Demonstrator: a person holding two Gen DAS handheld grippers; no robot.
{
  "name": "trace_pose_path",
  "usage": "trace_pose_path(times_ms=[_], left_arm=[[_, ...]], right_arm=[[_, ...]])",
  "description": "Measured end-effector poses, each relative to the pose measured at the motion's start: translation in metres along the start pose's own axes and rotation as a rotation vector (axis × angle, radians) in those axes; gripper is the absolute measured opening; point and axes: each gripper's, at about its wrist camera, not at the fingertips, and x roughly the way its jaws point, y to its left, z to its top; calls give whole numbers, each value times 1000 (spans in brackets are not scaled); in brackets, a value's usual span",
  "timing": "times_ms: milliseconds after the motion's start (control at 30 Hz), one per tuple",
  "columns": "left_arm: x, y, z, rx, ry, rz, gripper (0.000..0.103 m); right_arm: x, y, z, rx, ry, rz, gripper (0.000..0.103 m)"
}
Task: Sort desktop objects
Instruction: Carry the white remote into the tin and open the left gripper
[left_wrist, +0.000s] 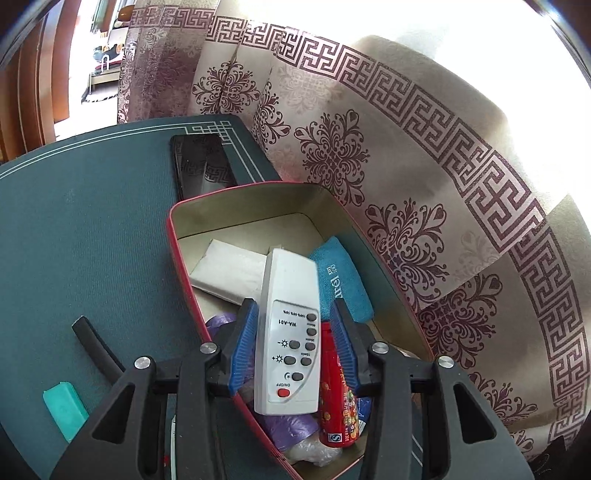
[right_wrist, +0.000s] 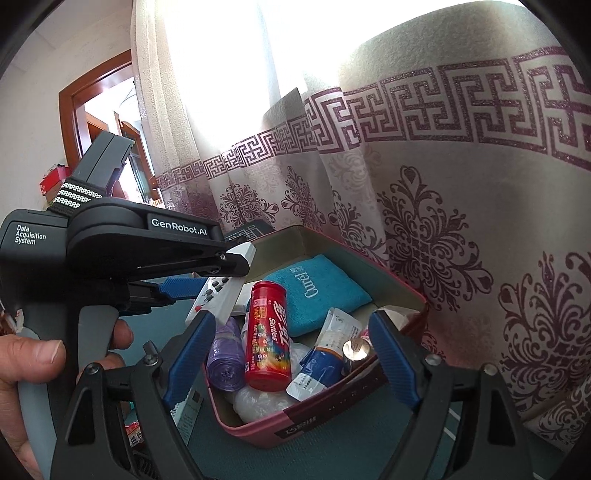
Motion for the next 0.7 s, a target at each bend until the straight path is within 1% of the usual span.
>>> trace_pose_path(times_ms=[133, 267, 333, 400, 700], left_arm=[[-9, 5, -2, -12, -12, -10, 46], [-24, 9, -7, -11, -35, 2, 51], [-32, 13, -10, -7, -44, 27, 57], [-41, 20, -17, -13, -52, 65, 60], [-65, 95, -60, -154, -25, 201, 61]], right_arm=[[0, 4, 0, -18, -4, -2, 89], [-2, 6, 0, -26, -10, -4, 92], [-3, 7, 0, -30, -16, -4, 94], [-4, 8, -1, -37, -21, -5, 96], [-6, 10, -2, -49, -32, -9, 98]])
